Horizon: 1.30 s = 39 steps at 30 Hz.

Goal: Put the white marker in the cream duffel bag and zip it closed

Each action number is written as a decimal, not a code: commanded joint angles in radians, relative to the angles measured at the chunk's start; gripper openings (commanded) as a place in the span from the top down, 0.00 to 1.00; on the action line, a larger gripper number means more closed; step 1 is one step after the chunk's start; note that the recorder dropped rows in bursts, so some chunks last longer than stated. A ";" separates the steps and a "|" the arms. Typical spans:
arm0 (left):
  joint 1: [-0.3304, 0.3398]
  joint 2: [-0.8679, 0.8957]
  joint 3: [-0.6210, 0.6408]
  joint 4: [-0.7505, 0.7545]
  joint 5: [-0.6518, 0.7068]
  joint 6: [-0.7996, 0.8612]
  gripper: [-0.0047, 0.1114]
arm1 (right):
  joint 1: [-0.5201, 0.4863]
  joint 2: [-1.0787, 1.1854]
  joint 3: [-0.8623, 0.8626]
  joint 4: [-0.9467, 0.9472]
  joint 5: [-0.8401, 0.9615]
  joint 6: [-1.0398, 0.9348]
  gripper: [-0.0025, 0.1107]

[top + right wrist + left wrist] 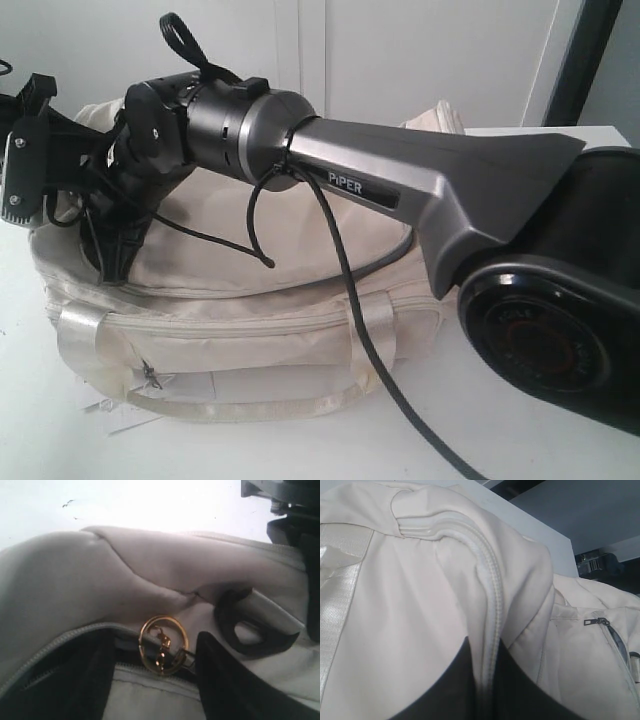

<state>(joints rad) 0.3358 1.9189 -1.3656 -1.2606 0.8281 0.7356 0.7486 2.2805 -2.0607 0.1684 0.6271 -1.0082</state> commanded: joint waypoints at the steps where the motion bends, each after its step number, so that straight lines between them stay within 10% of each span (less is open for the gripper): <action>1: 0.001 -0.007 -0.007 -0.040 0.036 0.005 0.96 | 0.003 -0.012 0.002 -0.010 -0.028 -0.009 0.56; 14: 0.001 -0.007 -0.007 -0.042 0.032 0.027 0.96 | -0.001 0.038 0.002 -0.045 -0.055 0.009 0.98; 39: 0.001 -0.007 -0.007 -0.056 0.037 0.021 0.96 | -0.001 -0.095 0.002 0.110 0.072 0.193 0.98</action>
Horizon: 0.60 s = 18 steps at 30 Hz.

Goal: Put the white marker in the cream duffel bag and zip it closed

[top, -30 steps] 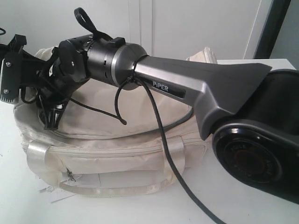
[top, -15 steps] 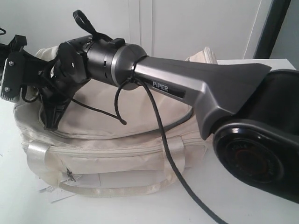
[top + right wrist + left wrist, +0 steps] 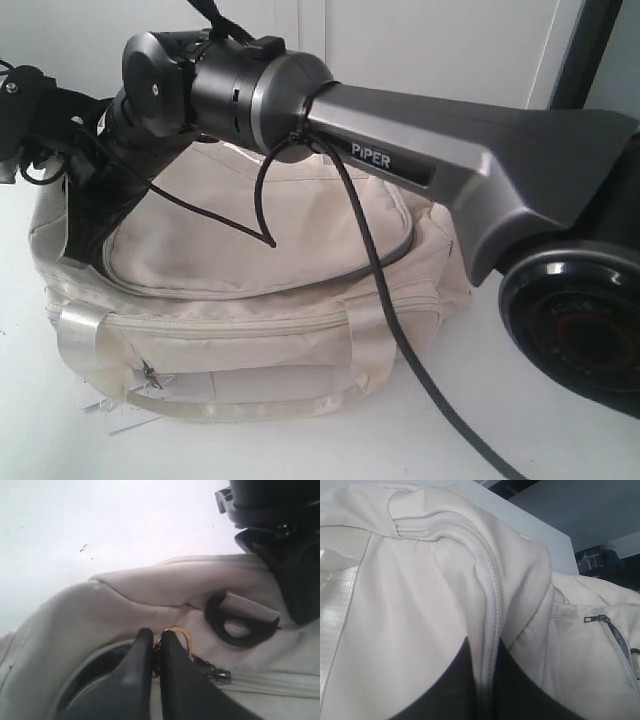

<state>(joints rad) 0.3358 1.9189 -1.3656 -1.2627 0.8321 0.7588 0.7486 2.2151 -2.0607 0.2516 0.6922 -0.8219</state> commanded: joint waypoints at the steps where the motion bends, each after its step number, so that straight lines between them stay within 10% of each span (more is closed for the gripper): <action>1: 0.001 -0.007 -0.007 -0.061 0.033 -0.002 0.96 | -0.001 -0.032 0.002 0.027 0.013 0.007 0.98; 18: 0.001 -0.007 -0.007 -0.075 0.033 -0.004 0.96 | -0.001 -0.045 0.002 0.147 0.154 -0.020 0.98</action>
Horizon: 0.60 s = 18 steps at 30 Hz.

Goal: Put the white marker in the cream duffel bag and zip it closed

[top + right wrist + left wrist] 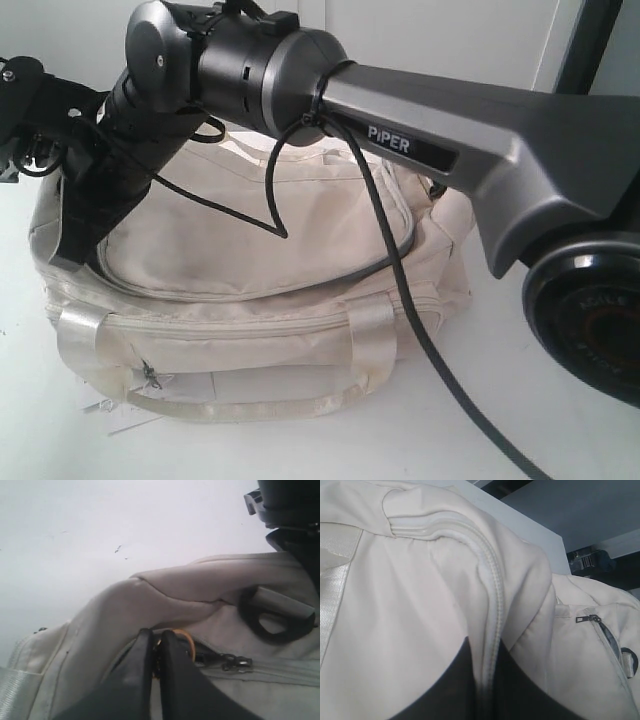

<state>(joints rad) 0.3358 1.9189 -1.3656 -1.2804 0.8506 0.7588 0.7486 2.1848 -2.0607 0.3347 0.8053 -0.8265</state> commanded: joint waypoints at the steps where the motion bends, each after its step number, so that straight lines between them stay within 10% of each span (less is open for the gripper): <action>1: 0.001 -0.007 -0.007 -0.057 0.015 -0.004 0.96 | 0.001 -0.015 0.002 0.064 0.046 -0.019 0.98; 18: 0.001 -0.007 -0.007 -0.079 0.015 -0.003 0.96 | 0.001 -0.019 0.002 0.101 0.134 -0.043 0.98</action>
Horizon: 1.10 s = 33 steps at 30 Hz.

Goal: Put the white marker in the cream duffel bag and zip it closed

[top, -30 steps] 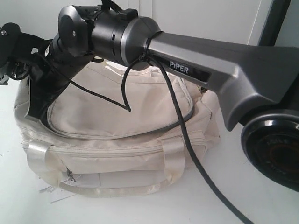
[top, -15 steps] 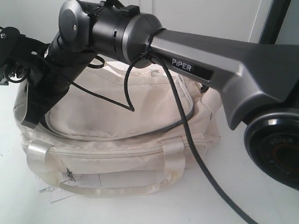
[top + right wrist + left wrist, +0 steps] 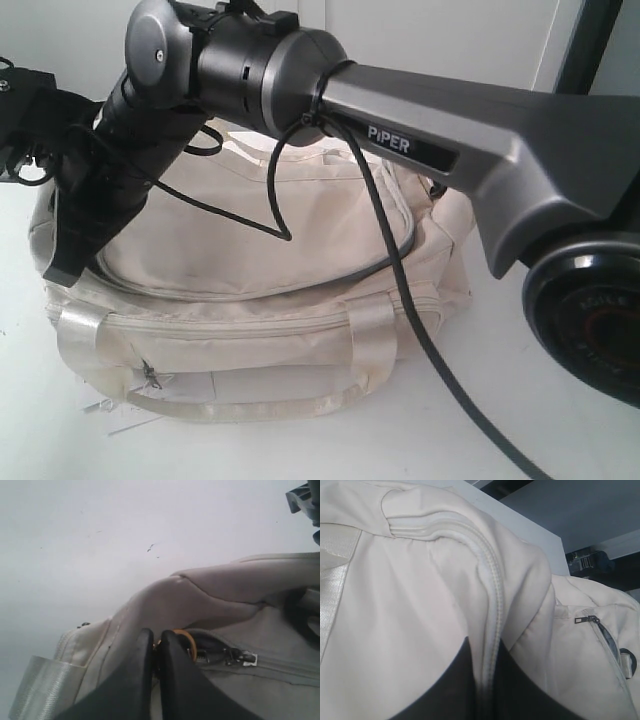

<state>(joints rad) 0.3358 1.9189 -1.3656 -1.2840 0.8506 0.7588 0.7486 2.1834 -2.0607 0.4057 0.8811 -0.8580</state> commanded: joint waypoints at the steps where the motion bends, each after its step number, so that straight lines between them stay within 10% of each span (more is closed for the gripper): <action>1: 0.001 -0.007 -0.007 -0.076 0.015 -0.003 0.96 | 0.001 -0.017 0.002 0.030 0.067 -0.013 0.98; 33: 0.001 -0.007 -0.007 -0.075 0.013 -0.003 0.96 | 0.007 -0.053 0.002 0.038 0.128 -0.013 0.98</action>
<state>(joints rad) 0.3358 1.9189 -1.3656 -1.2923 0.8566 0.7588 0.7486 2.1510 -2.0607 0.4115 0.9688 -0.8635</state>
